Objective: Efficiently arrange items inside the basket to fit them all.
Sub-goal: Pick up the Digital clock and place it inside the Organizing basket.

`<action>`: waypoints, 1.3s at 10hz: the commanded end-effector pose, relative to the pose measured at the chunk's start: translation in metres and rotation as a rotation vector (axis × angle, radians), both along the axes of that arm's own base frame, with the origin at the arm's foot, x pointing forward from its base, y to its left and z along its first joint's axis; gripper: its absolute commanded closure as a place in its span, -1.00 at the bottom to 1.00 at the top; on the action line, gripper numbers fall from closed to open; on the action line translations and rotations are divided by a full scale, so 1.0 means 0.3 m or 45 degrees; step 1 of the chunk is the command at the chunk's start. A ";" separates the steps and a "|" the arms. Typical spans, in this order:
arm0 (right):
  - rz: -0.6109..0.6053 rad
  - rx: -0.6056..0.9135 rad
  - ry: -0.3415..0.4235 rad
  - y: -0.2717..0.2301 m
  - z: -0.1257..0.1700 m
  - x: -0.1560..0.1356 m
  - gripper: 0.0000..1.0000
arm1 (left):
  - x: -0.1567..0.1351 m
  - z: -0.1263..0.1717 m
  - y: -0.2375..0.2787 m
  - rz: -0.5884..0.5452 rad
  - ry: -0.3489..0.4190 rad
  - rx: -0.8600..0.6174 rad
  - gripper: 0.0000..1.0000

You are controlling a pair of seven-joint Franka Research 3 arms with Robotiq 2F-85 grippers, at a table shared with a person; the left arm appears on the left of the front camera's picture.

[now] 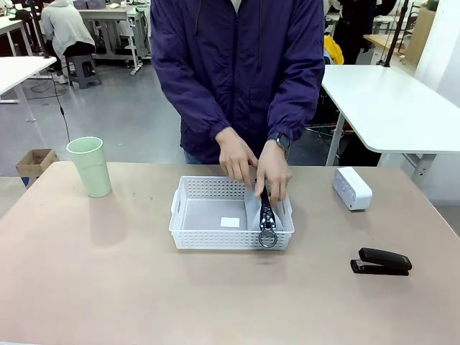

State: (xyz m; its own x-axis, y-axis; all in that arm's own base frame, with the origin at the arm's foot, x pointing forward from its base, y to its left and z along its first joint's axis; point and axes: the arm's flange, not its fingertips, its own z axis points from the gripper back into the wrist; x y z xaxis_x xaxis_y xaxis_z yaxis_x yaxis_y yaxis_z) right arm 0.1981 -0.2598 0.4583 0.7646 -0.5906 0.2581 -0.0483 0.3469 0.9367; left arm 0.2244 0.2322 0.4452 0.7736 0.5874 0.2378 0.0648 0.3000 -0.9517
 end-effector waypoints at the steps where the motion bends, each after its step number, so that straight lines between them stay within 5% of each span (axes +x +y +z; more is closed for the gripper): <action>1: 0.008 -0.193 0.079 0.100 0.086 0.057 -1.00 | 0.002 0.003 0.004 -0.003 -0.044 -0.004 -1.00; 5: 0.099 -0.982 0.298 0.494 0.216 0.343 -1.00 | 0.002 0.003 0.004 -0.003 -0.044 -0.004 -1.00; 9: 0.309 -1.280 0.380 0.789 0.126 0.597 -1.00 | 0.002 0.003 0.004 -0.003 -0.044 -0.004 -1.00; 13: 0.350 -1.358 0.233 0.952 -0.038 0.786 -1.00 | 0.002 0.003 0.004 -0.003 -0.044 -0.004 -1.00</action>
State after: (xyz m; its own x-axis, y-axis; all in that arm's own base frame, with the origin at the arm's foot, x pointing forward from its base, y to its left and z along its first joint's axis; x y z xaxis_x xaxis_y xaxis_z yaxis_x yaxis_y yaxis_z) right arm 0.4207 0.0251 0.4518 0.9276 0.0810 0.3646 -0.1531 0.9729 0.1733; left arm 0.2248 0.2326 0.4442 0.7752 0.5846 0.2393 0.0644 0.3037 -0.9506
